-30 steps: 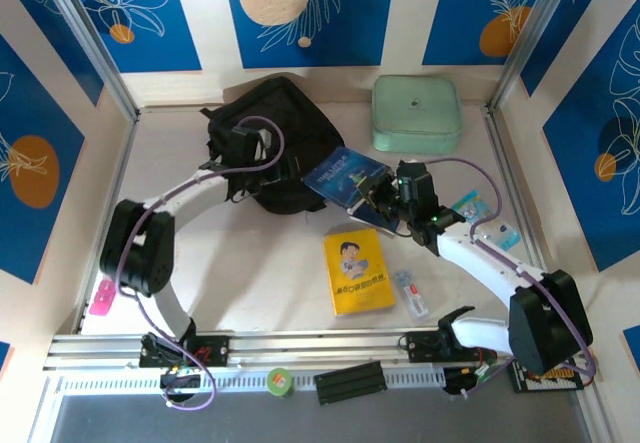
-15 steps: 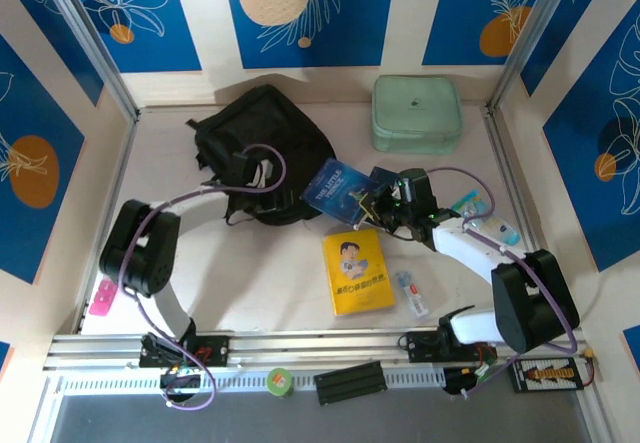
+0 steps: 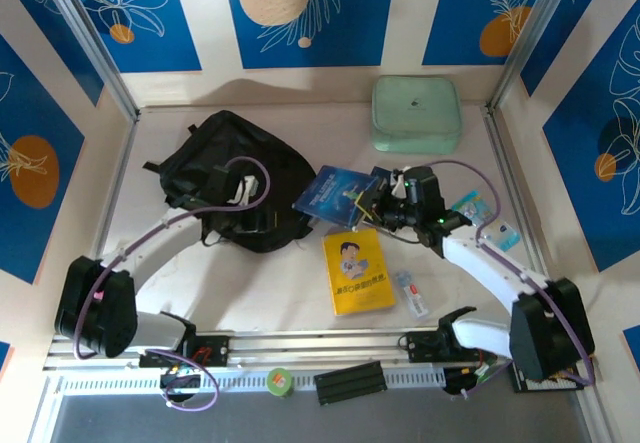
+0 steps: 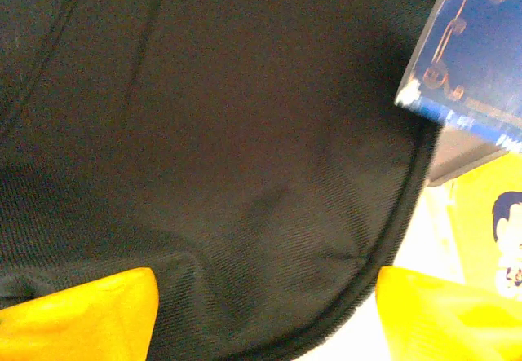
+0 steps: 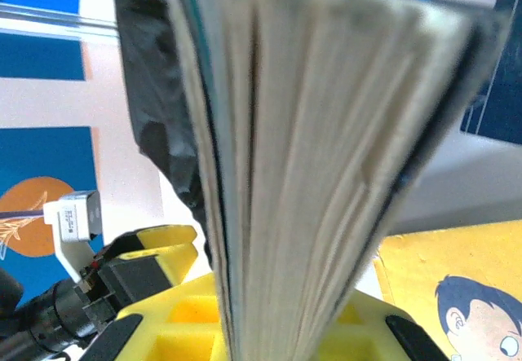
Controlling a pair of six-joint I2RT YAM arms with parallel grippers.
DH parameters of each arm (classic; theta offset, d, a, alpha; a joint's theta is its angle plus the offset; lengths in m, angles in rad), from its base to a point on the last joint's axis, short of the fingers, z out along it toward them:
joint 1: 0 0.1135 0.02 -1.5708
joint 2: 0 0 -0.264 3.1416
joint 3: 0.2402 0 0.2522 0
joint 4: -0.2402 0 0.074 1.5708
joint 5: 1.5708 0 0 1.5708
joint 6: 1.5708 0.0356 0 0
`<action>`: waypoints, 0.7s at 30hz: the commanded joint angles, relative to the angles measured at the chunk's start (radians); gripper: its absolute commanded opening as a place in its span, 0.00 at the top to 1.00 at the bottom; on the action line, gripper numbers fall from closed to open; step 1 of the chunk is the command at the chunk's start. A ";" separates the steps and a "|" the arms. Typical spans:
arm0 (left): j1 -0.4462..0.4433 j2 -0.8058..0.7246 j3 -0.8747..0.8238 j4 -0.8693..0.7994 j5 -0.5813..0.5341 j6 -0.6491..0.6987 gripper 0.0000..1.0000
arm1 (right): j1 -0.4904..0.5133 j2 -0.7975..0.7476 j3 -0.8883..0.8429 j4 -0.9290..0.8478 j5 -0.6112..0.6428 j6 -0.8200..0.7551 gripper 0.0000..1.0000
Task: Pack the student bag
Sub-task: Move the student bag to the top-center of the table, then open the student bag at the top-center of the table.
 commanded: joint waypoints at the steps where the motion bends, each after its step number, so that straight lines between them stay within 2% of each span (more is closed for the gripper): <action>1: -0.050 -0.006 0.067 -0.079 -0.033 0.129 0.28 | -0.034 -0.083 0.055 -0.062 0.083 -0.059 0.90; 7: -0.119 0.077 0.153 -0.155 -0.039 0.311 0.29 | -0.114 -0.146 0.044 -0.144 0.066 -0.078 0.91; 10: -0.144 0.120 0.193 -0.185 -0.062 0.375 0.34 | -0.130 -0.160 0.026 -0.150 0.058 -0.067 0.91; 21: -0.212 0.272 0.301 -0.224 -0.079 0.462 0.49 | -0.144 -0.164 -0.013 -0.132 0.054 -0.038 0.92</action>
